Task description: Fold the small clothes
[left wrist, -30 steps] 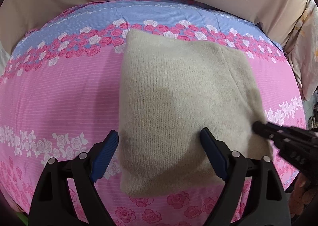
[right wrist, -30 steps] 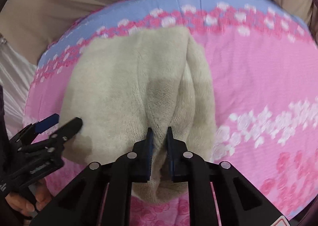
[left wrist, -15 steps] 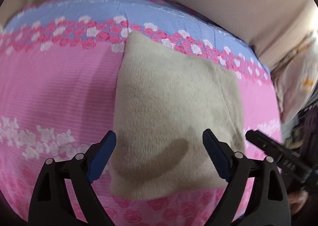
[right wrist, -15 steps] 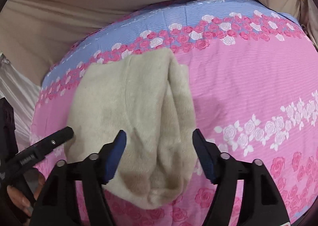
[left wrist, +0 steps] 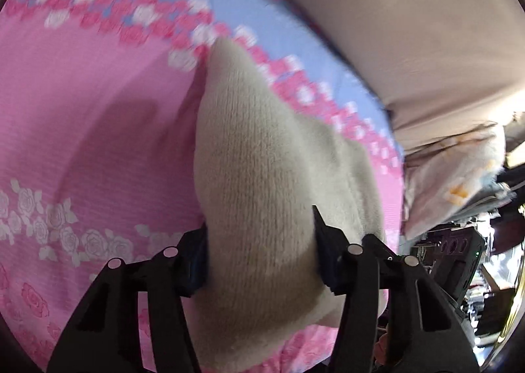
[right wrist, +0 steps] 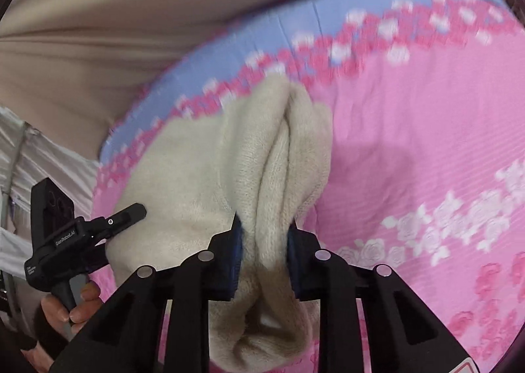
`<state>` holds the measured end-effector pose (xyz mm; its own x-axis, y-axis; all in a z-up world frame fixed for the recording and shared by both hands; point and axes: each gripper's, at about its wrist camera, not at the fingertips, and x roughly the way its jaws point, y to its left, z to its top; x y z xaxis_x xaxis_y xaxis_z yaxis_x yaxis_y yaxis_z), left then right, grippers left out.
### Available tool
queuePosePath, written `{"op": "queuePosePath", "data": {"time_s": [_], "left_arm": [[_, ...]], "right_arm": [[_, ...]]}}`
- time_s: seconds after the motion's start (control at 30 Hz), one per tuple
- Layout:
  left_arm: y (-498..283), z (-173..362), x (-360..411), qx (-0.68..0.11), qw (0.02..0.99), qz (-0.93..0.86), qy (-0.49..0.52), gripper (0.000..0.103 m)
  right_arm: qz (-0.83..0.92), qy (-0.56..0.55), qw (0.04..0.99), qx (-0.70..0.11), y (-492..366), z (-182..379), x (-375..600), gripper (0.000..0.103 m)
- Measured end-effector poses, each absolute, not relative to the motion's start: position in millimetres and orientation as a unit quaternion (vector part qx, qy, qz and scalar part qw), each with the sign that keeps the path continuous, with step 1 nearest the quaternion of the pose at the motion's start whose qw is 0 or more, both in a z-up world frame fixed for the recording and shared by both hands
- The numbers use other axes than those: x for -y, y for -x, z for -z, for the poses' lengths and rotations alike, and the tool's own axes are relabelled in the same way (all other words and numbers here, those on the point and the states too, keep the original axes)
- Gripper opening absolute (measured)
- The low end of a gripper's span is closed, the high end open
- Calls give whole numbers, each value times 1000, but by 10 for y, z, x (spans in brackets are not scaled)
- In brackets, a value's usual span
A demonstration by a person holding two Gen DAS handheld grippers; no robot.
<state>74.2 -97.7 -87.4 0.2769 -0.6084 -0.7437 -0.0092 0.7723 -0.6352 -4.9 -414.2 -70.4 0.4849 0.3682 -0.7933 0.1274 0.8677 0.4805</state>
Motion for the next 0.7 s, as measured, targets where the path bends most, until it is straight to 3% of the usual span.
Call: {"op": "queuePosePath", "data": {"time_s": [0.1,0.2,0.3,0.43,0.5,0.6,0.7], "left_arm": [[-716,896,1148,-572,756,203,246,65],[-724,1266,1438,-613,760,157,148,66],[-643,1192,1447,-598,774,145,151,69],[-640,1132,1521,-593,784,146,112,71],[-636,1138,1567,-593,787,141,96,71],[-635,1113,1615,-590,791,137,84,71],[-653,1123,1633,-591,792,135,69,71]], "right_arm": [[-44,-184,827,-529,82,855,4145,26],[-21,-158,800,-579,50,1278,4117,33],[4,-156,833,-530,173,893,4082,34],[-7,-114,865,-489,129,578,3911,32],[-21,-97,855,-510,27,735,3777,24],[-23,-62,825,-562,-143,1217,3684,21],[-23,-64,826,-560,-184,1023,3705,19]]}}
